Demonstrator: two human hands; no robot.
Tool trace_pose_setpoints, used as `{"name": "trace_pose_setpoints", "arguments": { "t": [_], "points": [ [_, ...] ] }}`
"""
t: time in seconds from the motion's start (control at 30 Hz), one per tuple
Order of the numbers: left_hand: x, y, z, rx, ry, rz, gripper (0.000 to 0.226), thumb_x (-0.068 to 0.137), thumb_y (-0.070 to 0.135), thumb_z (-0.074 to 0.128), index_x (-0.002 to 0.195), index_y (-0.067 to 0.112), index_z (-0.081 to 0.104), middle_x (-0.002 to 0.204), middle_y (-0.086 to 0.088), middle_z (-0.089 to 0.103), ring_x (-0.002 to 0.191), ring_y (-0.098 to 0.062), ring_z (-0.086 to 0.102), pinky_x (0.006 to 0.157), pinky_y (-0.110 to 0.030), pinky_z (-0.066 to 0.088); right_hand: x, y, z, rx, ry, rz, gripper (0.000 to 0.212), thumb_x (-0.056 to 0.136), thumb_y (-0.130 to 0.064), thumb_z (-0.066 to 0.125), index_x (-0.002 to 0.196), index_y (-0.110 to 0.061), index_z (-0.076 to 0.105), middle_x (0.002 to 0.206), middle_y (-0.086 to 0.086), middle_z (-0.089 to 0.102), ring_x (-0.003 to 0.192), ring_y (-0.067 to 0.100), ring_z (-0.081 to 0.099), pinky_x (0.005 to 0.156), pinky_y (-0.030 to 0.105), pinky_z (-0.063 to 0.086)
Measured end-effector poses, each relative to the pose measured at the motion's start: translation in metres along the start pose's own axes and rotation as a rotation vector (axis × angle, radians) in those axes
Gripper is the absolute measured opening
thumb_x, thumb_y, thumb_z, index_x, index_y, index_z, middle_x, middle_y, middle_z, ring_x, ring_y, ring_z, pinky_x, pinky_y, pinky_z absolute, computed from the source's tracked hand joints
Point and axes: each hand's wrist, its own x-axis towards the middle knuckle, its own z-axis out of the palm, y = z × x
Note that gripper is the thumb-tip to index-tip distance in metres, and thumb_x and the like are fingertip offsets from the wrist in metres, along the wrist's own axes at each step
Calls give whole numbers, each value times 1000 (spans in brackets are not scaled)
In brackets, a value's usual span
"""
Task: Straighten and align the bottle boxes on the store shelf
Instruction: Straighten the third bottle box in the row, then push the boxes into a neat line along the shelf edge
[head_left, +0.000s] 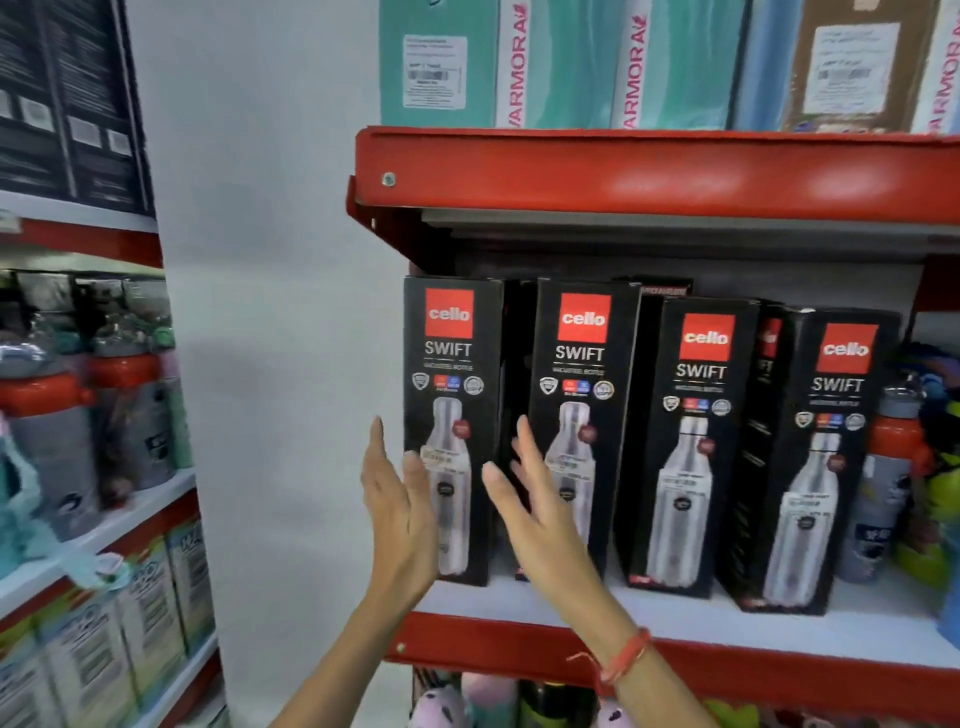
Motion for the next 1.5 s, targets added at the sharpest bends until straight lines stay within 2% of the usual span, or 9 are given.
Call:
{"name": "trace_pose_setpoints", "arguments": {
  "t": [0.23,0.63,0.87,0.97,1.07,1.13,1.2,1.33,1.5],
  "points": [
    [2,-12,-38,-122,-425,-145,71,67,89,7,135,70,8,152,23,30,142,-12,34,118,-46,26,-4,5,38,56,-59,128,65,91,-64,30,141,-60,-10,158,-29,-4,148,2,0,121,42,6],
    [-34,19,-72,-130,-470,-154,87,47,100,9,130,74,18,113,48,44,116,4,49,114,-45,33,-46,-12,20,52,-92,150,64,86,-65,29,141,-63,-3,148,-43,-1,129,-26,11,119,32,11],
    [-48,28,-68,-74,-436,-129,88,51,99,11,134,70,14,97,65,43,95,30,48,104,-32,36,-52,-7,15,58,-98,112,65,87,-64,34,141,-62,-3,155,-36,-1,144,-8,4,121,46,16],
    [-49,24,-64,-46,-397,-123,83,57,96,11,135,68,18,107,58,49,108,19,47,106,-36,36,-52,-6,12,61,-111,99,65,88,-62,35,143,-61,-1,152,-39,2,144,-8,5,122,40,14],
    [-56,27,-52,136,-62,70,75,83,77,13,142,36,37,141,15,48,130,-5,43,112,-37,33,-52,-3,5,37,17,50,62,88,-62,37,146,-53,17,149,-39,18,142,-11,15,121,32,18],
    [-61,36,-38,133,106,251,55,97,50,24,133,18,49,134,-3,51,127,-13,48,107,-29,38,-51,1,-7,11,224,9,56,91,-57,38,145,-43,35,151,-25,34,134,-16,28,114,16,25],
    [-70,47,-15,3,-41,270,44,97,40,30,129,19,51,128,4,57,120,-13,55,100,-31,45,-49,7,-24,-7,382,18,49,95,-49,39,142,-35,42,146,-17,41,121,-24,35,100,0,28],
    [-94,51,39,-85,-541,7,63,92,65,17,149,41,9,160,21,11,145,7,8,120,-25,14,-48,23,-49,-8,345,157,54,98,-44,37,149,-29,29,155,-12,29,129,-7,25,104,17,20],
    [-82,36,75,-130,-444,-284,100,64,92,9,147,40,-13,161,15,-12,147,-3,-8,122,-43,3,-44,30,-61,75,174,327,62,96,-54,30,152,-36,10,156,-21,11,140,-2,11,106,22,11]
  ]
}}
